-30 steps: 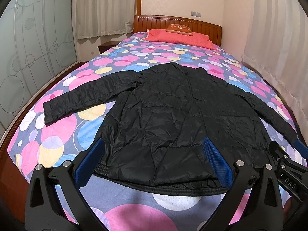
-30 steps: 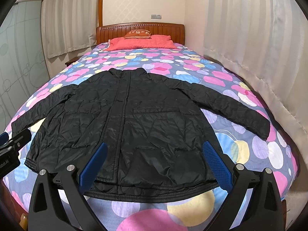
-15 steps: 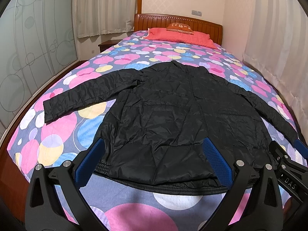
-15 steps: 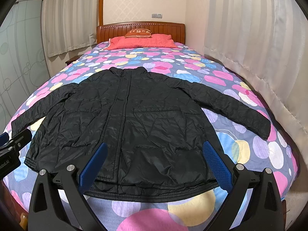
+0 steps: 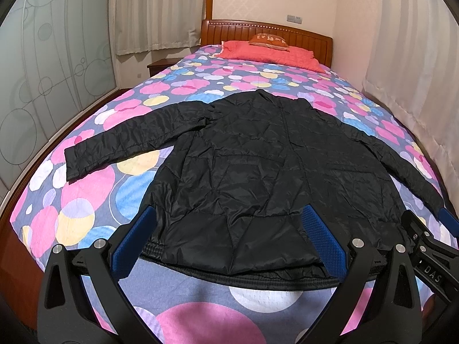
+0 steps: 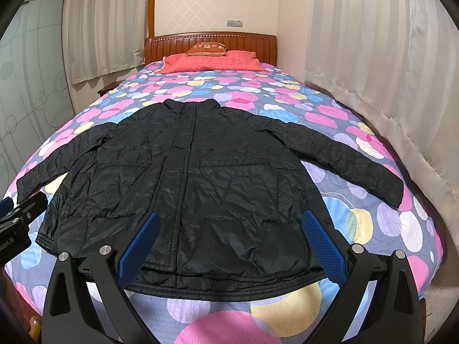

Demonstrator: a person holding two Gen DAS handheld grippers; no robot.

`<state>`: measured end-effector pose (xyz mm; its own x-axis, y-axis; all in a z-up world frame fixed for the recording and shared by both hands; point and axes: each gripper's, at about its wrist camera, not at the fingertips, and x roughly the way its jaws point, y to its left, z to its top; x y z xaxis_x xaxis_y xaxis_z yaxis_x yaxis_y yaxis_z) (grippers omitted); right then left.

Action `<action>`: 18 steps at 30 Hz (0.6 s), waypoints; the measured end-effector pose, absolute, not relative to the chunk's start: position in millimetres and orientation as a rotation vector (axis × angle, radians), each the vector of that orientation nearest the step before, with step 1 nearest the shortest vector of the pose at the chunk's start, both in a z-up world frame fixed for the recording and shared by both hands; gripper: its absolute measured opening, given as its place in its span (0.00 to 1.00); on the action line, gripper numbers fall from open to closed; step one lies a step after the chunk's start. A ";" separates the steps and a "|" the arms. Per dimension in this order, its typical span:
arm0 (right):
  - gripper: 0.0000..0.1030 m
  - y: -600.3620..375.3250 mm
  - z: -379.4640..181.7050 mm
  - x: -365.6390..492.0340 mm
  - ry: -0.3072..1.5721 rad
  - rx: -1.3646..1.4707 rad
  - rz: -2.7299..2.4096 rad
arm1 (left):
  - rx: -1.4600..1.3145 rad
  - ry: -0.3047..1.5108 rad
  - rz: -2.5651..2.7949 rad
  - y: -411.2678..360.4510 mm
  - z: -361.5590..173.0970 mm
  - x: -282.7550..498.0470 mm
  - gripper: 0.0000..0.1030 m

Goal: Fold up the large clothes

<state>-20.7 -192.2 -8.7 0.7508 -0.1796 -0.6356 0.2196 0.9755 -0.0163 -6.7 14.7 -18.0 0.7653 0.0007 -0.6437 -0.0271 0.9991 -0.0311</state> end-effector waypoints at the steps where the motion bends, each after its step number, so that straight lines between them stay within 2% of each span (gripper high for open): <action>1: 0.95 -191.5 -9.3 -20.8 0.689 0.060 -0.218 | -0.040 0.700 0.014 16.0 -19.6 -8.0 0.98; 18: 0.95 -189.8 -13.1 -20.5 0.692 0.058 -0.217 | -0.042 0.704 0.016 15.7 -29.1 -6.7 0.98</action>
<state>-20.5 -189.8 -13.1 0.7482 -0.1794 -0.6388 0.2178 0.9758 -0.0189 -6.7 15.7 -29.1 0.7619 0.0007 -0.6477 -0.0288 0.9990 -0.0327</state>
